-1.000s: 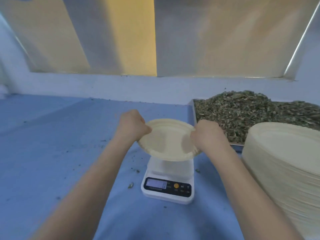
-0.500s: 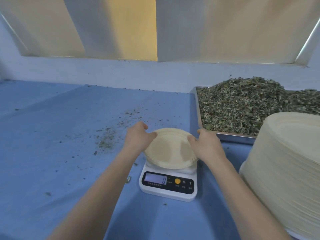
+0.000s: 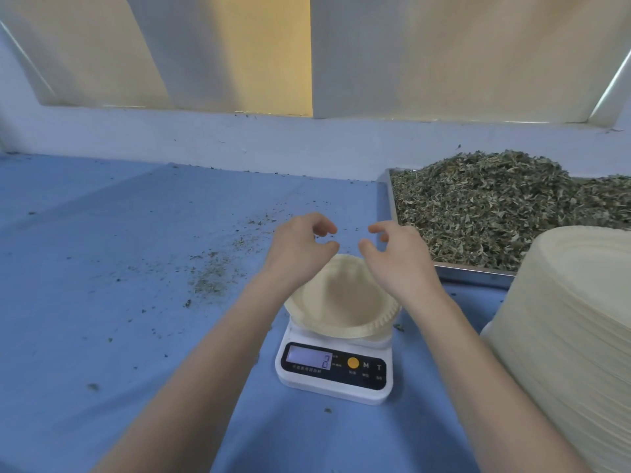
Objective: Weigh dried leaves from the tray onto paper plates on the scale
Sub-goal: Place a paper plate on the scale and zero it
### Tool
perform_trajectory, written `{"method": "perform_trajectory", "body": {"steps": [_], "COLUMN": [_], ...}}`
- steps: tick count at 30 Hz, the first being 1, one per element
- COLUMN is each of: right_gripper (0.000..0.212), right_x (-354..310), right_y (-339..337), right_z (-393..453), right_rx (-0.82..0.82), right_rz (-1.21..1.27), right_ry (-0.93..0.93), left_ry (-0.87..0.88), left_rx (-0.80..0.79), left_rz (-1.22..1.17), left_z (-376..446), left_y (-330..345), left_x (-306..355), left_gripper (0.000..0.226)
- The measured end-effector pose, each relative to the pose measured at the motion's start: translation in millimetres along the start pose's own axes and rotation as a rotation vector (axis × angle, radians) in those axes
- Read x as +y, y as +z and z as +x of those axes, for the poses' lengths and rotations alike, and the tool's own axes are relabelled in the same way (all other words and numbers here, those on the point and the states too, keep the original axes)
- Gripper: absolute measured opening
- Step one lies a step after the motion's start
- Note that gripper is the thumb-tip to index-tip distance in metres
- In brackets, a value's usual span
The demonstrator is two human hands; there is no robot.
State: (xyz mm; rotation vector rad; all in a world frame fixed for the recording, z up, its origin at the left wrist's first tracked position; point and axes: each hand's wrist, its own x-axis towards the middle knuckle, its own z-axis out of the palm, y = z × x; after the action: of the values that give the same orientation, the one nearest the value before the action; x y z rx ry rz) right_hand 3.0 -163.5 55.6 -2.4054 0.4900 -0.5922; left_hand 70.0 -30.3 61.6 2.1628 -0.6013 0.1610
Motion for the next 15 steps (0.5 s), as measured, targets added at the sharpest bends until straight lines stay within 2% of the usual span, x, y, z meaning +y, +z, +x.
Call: {"method": "perform_trajectory", "body": {"steps": [6,15], "right_gripper": [0.038,0.035], "right_x": [2,3], "right_y": [3,5], "right_z": [5,11], "right_rx": [-0.011,-0.036], "right_rz": [-0.004,-0.037], "right_ry": [-0.013,-0.036], "left_ry": [0.037,0.068], "left_rx": [-0.038,-0.085], "left_rz": [0.1,0.082], "left_z": [5,12], "left_y": [3,12], "left_x": [0,4], "left_gripper": [0.022,0.022]}}
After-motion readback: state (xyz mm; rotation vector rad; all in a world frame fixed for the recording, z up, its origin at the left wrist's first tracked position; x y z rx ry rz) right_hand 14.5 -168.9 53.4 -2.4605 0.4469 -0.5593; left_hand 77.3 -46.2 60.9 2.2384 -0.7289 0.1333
